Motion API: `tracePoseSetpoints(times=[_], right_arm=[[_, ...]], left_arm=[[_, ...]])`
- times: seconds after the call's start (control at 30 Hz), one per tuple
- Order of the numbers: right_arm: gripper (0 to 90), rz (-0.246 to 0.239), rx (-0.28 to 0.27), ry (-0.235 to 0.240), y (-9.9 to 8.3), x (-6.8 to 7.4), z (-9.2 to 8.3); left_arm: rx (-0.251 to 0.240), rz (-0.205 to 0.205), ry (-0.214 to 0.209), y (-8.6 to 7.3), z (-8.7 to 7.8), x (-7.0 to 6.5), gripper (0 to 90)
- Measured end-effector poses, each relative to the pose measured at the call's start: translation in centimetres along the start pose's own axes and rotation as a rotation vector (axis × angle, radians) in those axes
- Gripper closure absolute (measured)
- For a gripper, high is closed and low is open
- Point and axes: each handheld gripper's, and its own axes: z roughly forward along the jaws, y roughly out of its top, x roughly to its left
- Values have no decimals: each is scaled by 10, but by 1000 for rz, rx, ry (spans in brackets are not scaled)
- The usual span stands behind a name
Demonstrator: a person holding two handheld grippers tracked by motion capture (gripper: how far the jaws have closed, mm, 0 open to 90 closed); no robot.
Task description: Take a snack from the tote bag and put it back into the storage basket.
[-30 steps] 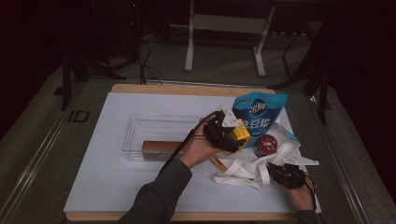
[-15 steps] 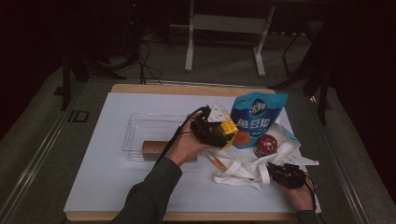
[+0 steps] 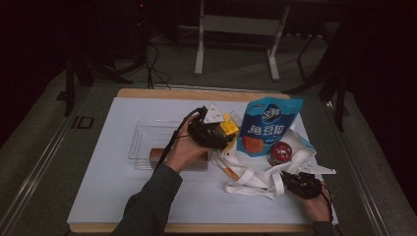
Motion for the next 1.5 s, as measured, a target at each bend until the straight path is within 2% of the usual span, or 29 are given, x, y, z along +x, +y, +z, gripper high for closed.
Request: tracePoseSetpoints(times=[0.73,0.93,1.17,1.3,1.5], right_arm=[[755,4,0,3,0,0,0],[755,6,1,5,0,-1,0],[754,9,0,6,0,-1,0],[753,10,-2,8,0,-1,0],[753,15,-3,10,-1,-1,0]], left_arm=[[-2,-77,90,-21,-28,31,287],[-5,-102,128,-27,-38,41,287],[-28,-155,174,-37,-53,55,287],[-15,-159,205,-42,-61,62,287],[-28,-193,239,-51,-73,71,286]])
